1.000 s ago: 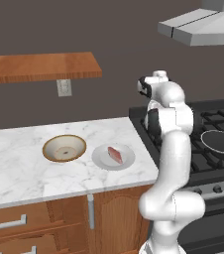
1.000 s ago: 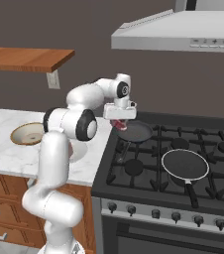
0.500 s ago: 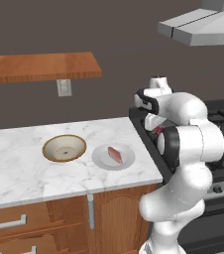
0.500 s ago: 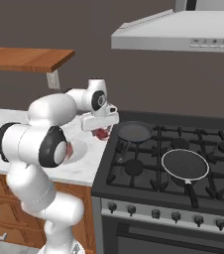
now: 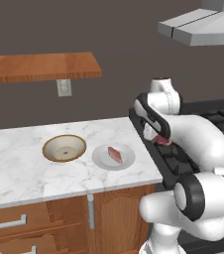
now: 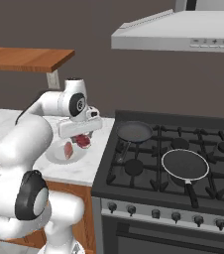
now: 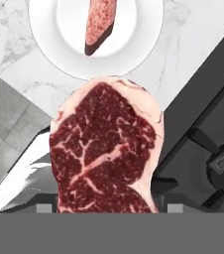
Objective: Place one of the steaks on the plate and the other in the bowl. Then place the bowl in the fridge.
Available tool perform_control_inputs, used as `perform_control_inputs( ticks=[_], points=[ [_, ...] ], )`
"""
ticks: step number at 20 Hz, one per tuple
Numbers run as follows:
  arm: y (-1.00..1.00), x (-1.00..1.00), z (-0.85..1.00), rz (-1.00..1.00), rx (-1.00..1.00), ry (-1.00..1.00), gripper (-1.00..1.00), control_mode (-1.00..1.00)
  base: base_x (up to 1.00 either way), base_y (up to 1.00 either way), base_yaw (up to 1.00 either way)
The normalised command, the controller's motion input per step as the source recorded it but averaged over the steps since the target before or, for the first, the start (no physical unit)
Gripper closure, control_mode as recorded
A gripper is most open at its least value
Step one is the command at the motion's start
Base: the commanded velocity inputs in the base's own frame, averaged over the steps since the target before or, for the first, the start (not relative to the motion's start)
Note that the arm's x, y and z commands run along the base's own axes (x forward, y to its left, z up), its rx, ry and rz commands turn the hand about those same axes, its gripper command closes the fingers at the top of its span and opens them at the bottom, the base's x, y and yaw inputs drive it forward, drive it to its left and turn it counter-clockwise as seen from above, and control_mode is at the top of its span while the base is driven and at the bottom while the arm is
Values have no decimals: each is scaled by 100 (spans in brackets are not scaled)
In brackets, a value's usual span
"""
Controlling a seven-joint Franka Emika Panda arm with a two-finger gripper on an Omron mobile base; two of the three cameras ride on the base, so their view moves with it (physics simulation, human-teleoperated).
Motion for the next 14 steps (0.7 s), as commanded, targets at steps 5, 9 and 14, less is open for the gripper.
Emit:
perform_control_inputs(
  ticks=[5,9,14],
  points=[
    [48,-34,-5,0,0,0,100,-100,0,0,0],
    [4,-2,-7,0,1,0,100,-100,0,0,0],
    [10,0,0,0,0,0,100,-100,0,0,0]
  ],
)
